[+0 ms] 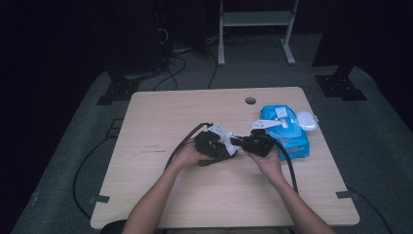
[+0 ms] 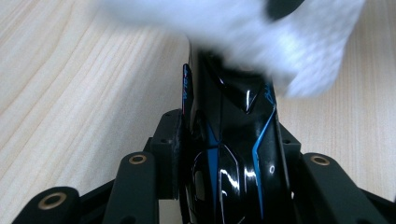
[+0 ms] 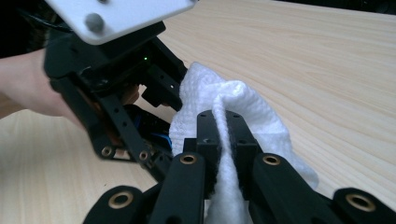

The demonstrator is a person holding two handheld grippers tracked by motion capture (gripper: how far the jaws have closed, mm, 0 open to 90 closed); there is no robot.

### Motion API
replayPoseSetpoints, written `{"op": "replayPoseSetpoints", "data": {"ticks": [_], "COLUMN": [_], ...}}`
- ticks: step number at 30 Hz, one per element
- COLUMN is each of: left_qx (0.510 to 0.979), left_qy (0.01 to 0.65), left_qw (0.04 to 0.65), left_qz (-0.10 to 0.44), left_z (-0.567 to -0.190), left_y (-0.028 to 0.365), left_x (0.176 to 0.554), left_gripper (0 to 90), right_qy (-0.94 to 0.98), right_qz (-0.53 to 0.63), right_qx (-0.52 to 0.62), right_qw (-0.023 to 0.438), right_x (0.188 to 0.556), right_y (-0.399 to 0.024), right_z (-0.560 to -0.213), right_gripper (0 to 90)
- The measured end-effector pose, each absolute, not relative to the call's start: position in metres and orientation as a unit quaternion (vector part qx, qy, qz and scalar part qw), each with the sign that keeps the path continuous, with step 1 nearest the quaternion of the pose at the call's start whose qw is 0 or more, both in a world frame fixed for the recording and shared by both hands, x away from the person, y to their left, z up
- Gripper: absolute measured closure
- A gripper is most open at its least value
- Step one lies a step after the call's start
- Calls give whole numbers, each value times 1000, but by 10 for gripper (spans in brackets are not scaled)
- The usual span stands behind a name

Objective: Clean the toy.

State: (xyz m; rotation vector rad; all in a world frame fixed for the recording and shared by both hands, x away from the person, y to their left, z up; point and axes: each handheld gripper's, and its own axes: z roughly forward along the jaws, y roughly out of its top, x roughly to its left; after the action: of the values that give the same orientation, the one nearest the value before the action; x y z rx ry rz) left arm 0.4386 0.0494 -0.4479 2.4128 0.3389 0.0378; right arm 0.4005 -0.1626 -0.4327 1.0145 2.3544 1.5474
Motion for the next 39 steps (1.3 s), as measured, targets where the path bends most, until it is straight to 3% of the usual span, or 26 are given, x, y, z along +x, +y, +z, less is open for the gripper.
{"op": "replayPoseSetpoints", "data": {"ticks": [19,31,39], "left_qx": [927,900,885], "left_qy": [139,171,188], "left_qw": [347,399,424], "left_qz": [12,-35,-29], "left_z": [-448,-440,-427], "left_y": [52,85,113], "left_x": [438,436,433], "left_gripper": [557,424,407], "right_qy": [798,801,801], "right_qz": [498,492,493], "right_qx": [329,332,331], "right_qw": [79,76,73], "right_x": [396,396,396], "right_y": [-162,-164,-164], "right_z": [-435,-436,-436], "right_gripper": [849,848,848]}}
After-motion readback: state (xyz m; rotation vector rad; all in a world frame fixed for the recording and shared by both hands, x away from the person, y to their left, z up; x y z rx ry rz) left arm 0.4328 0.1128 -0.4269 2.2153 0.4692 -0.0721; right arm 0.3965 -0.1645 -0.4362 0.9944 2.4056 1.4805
